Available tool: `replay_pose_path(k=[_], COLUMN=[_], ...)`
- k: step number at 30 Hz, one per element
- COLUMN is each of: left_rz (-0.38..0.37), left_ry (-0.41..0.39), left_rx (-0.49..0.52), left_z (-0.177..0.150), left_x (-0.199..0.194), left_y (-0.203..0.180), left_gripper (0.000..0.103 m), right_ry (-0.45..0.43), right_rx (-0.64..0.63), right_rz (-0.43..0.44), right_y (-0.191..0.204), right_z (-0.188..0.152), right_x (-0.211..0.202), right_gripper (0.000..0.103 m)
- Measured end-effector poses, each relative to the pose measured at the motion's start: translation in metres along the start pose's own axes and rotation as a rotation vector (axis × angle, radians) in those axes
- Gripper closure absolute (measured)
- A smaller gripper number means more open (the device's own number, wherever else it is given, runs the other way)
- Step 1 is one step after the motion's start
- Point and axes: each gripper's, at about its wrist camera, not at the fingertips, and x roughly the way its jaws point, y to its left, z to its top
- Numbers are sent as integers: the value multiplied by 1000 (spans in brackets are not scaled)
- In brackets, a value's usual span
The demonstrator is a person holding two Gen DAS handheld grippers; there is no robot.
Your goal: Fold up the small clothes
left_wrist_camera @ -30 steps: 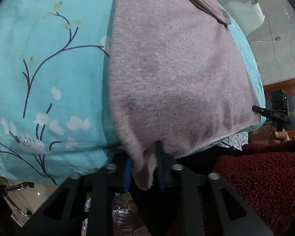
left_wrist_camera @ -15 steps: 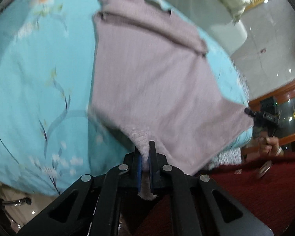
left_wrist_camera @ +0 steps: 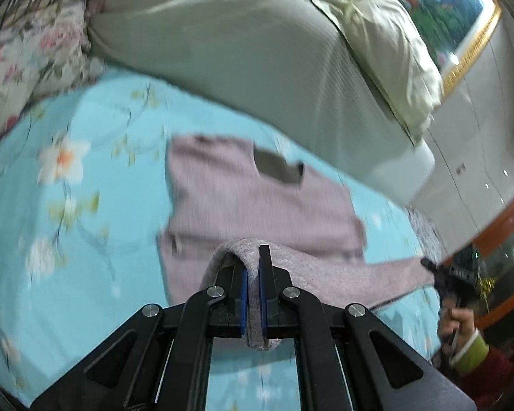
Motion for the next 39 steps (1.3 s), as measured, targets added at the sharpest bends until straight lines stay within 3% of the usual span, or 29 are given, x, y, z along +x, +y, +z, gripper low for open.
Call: replay_pose_path(k=[4,9,19,21,24,28,31,33,34,37,39], left_rz=[29,104,238,274,270,217,178,147,150,158,194], left_ry=[-43,-35,34,68,97,105,138,197,224,327,350], left_rx=[-29,-30,-71,-80,-104,-87,-29,7,28,98,144], left_z=[37,69,82,81,76,55,29,6,-2,-23,-25], left_x=[37,87,175,194,203,186,173,178,183,214,231], left_y=[-1,4,38,47,55,44,18,0,-8,-28,-36], left_gripper=[99,99,99,98,96,65,61,61,61,63,63], right_ry=[-26,-5,115,137,108,27,3,55,136,329,383], right_rx=[5,-8,27,94,187,165,89,-6,-68,-255,-339], right_rz=[-30,-77,-183,-165,-105,-139,-125,-77,-64,-156,-214], right_y=[-8,-18,-56,-71,-86,-78,-54,-31,-19,1,7], right_z=[37,74,96,98,97,87,68,48,34,5,1], right_x=[35,80,153,156,141,102,84,91,107,157,181], right_gripper=[95,95,94,93,90,73,73,73,73,74,74])
